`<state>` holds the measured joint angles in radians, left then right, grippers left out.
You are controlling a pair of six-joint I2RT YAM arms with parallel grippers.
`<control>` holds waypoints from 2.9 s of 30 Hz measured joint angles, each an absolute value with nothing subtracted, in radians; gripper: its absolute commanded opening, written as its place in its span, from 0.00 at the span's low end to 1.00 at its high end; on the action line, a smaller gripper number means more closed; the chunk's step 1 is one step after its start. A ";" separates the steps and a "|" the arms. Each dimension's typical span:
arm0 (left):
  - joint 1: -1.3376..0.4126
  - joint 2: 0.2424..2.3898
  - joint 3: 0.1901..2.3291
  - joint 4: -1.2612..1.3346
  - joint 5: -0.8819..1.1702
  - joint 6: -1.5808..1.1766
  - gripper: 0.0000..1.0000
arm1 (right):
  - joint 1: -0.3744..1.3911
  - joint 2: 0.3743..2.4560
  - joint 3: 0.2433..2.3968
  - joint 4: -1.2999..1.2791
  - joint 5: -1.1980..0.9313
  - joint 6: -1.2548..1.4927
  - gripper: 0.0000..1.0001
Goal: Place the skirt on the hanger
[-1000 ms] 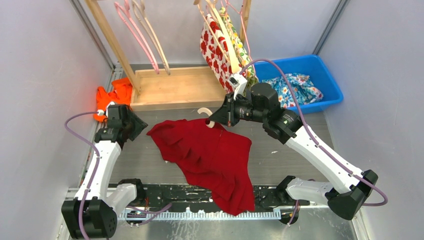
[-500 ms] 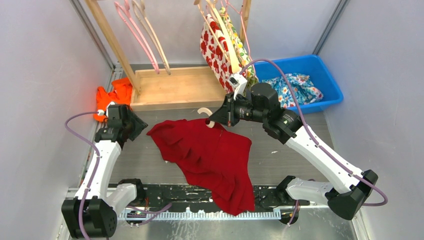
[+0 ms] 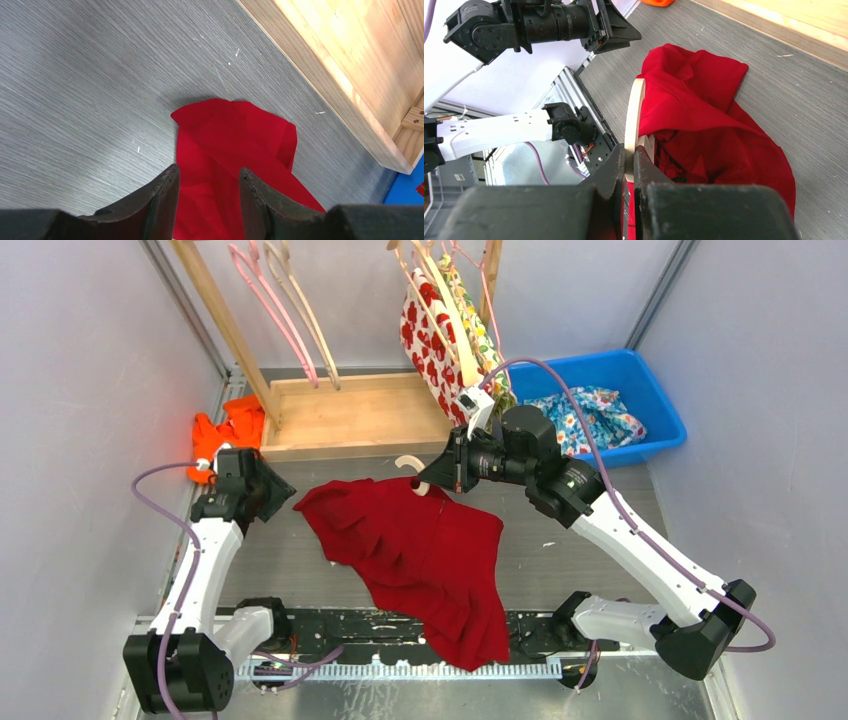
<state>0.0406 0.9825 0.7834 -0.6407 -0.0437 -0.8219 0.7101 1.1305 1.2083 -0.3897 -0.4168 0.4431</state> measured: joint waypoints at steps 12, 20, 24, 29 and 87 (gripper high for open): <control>0.041 0.997 0.796 -0.634 -0.043 -0.804 0.48 | 0.710 1.131 1.208 -0.390 -0.417 0.438 0.01; 0.041 1.002 0.796 -0.632 -0.043 -0.796 0.48 | 0.702 1.203 1.248 -0.378 -0.434 0.429 0.01; 0.041 0.998 0.796 -0.636 -0.041 -0.779 0.48 | 0.702 1.227 1.249 -0.365 -0.436 0.438 0.01; 0.041 0.965 0.796 -0.641 -0.022 -0.765 0.48 | 0.702 1.230 1.251 -0.341 -0.436 0.453 0.01; 0.041 0.899 0.737 -0.574 0.148 -0.710 0.84 | 0.620 1.398 1.510 -0.436 -0.358 0.478 0.01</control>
<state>0.0414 0.8993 0.7372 -0.5743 0.1478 -0.7101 0.6197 1.3983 1.5105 -0.4358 -0.3580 0.4778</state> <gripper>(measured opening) 0.801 0.095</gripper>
